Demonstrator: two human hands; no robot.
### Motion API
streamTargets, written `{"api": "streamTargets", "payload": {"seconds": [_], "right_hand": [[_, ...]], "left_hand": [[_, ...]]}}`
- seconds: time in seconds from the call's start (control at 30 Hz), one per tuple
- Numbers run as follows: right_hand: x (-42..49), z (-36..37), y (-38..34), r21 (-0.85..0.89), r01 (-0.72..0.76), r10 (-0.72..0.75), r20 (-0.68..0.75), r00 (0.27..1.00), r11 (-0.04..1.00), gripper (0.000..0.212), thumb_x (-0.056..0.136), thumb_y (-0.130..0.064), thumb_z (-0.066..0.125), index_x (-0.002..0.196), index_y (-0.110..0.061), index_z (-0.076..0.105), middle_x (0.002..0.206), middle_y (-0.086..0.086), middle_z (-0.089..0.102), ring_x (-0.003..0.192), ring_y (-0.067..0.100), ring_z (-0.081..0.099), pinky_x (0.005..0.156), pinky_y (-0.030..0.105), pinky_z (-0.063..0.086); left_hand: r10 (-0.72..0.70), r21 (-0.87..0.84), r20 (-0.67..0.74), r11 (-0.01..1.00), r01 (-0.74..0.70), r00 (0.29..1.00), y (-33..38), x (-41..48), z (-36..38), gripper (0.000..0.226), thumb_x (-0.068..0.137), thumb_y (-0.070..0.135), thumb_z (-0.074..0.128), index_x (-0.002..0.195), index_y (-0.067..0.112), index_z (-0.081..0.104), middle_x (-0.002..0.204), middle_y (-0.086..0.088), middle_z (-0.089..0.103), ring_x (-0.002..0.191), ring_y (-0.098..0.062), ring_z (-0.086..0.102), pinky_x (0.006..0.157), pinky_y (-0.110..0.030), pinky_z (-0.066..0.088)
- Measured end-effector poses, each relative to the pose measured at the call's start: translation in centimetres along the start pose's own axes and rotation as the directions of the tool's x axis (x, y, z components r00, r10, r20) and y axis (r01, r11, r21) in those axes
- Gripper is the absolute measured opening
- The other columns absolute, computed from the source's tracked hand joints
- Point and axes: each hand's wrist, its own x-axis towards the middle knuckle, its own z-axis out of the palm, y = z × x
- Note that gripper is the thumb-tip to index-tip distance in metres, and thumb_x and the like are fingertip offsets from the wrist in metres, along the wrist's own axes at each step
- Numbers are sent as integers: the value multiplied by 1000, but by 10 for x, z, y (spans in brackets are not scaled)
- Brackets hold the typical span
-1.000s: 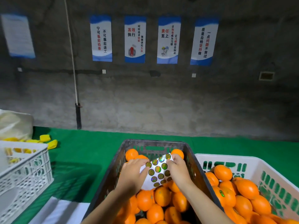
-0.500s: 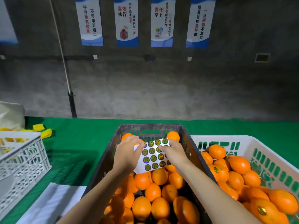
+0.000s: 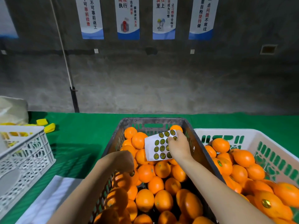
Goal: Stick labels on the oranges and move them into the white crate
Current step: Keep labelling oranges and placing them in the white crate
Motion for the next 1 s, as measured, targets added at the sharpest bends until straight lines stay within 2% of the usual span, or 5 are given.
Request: {"api": "streamTargets", "payload": {"seconds": [0.3, 0.57, 0.67, 0.8, 1.0], "right_hand": [[-5, 2, -1, -34, 41, -38, 83, 996, 999, 9, 100, -14, 49, 95, -12, 55, 86, 7, 66, 78, 20, 67, 70, 43, 58], [-8, 2, -1, -51, 89, -82, 131, 988, 995, 10, 100, -12, 51, 95, -6, 56, 87, 12, 65, 81, 26, 66, 71, 47, 56], [-9, 3, 3, -138, 170, -149, 155, 977, 976, 12, 102, -16, 51, 93, -9, 50, 75, 14, 54, 61, 21, 51, 56, 38, 41], [-10, 6, 7, -248, 268, -227, 183, 957, 931, 11, 104, -19, 50, 93, -15, 49, 69, -3, 43, 55, 14, 42, 52, 31, 33], [-11, 7, 10, -334, 350, -299, 197, 934, 875, 27, 105, -22, 48, 82, -30, 37, 71, -9, 34, 58, 8, 36, 52, 21, 25]], "left_hand": [[-34, 90, -90, 995, 42, 995, -5, -2, 5, 20, 88, 20, 69, 106, 13, 75, 105, -7, 73, 97, -20, 68, 89, -35, 57], [-93, 235, -154, 963, 128, 984, 2, -3, 11, 31, 83, 31, 77, 108, 14, 71, 107, -5, 72, 99, -23, 68, 91, -38, 56], [-114, 323, -230, 928, 186, 966, 11, -2, 11, 43, 84, 32, 76, 118, 11, 60, 119, -9, 66, 107, -27, 64, 92, -39, 54], [-190, 518, -215, 809, 277, 958, 17, -1, 8, 56, 88, 49, 66, 132, 15, 55, 145, -14, 48, 137, -37, 34, 111, -48, 26], [-309, 684, -132, 659, 312, 942, 10, 9, 20, 82, 89, 75, 39, 148, 18, 40, 161, -14, 21, 149, -39, 0, 116, -54, -1]]}}
